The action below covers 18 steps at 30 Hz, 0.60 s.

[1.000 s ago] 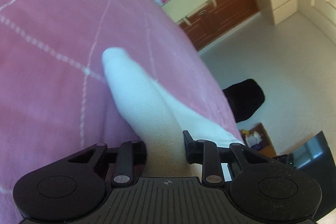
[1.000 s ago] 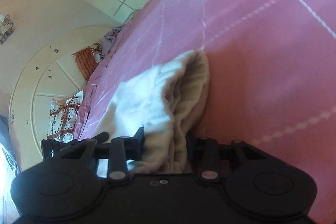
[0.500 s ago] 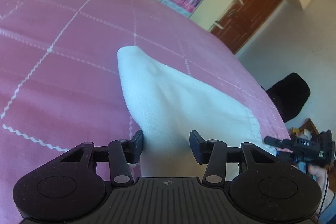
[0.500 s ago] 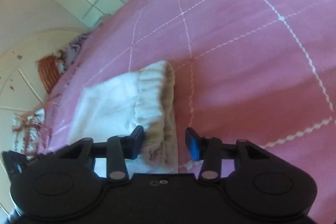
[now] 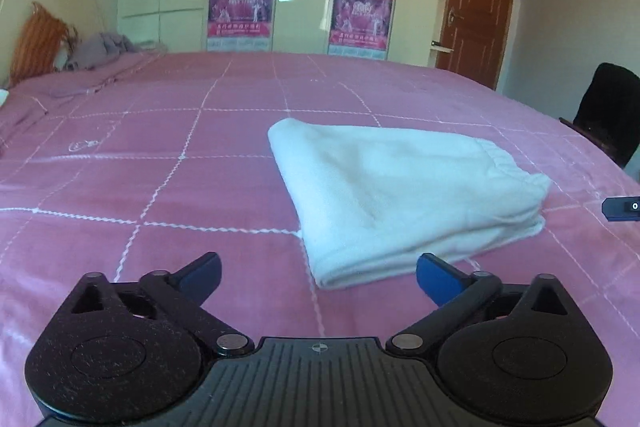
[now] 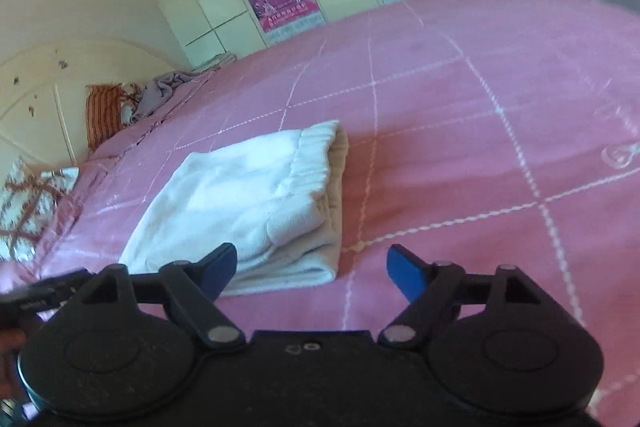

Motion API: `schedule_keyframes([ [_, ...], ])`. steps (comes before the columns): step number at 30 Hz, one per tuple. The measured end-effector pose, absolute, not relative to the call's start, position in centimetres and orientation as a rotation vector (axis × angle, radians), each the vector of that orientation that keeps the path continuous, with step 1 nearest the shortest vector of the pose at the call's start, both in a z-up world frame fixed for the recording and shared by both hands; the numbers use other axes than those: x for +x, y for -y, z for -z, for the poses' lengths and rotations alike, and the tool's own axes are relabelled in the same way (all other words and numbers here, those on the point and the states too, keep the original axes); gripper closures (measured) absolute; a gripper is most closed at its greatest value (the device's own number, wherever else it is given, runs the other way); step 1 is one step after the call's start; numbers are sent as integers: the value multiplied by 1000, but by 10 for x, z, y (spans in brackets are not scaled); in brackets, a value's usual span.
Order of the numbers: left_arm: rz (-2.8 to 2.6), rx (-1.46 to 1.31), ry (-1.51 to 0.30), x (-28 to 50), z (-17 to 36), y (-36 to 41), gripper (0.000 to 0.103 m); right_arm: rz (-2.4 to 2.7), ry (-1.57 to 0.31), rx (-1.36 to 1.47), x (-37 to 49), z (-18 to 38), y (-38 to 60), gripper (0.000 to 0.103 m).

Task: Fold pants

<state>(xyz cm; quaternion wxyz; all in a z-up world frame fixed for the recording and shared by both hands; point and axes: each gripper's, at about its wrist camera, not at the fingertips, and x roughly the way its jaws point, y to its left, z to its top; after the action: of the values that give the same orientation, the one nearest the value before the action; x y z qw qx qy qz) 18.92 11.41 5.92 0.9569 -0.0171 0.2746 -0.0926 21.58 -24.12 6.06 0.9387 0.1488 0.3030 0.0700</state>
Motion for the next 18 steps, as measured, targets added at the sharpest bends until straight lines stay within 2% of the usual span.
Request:
schedule_keyframes([
  [2,167,-12,-533,154,-65,-108,0,-131,-578,201,176,-64,226,9],
  [7,153,-33,-497,78,-73,-106,0,-70,-455,80,84,-61,190,8],
  [9,134,-32,-463,50,-73,-103,0,-34,-407,74,57,-62,178,4],
  [18,126,-52,-434,3,-65,-85,0,57,-341,135,-12,-71,163,0],
])
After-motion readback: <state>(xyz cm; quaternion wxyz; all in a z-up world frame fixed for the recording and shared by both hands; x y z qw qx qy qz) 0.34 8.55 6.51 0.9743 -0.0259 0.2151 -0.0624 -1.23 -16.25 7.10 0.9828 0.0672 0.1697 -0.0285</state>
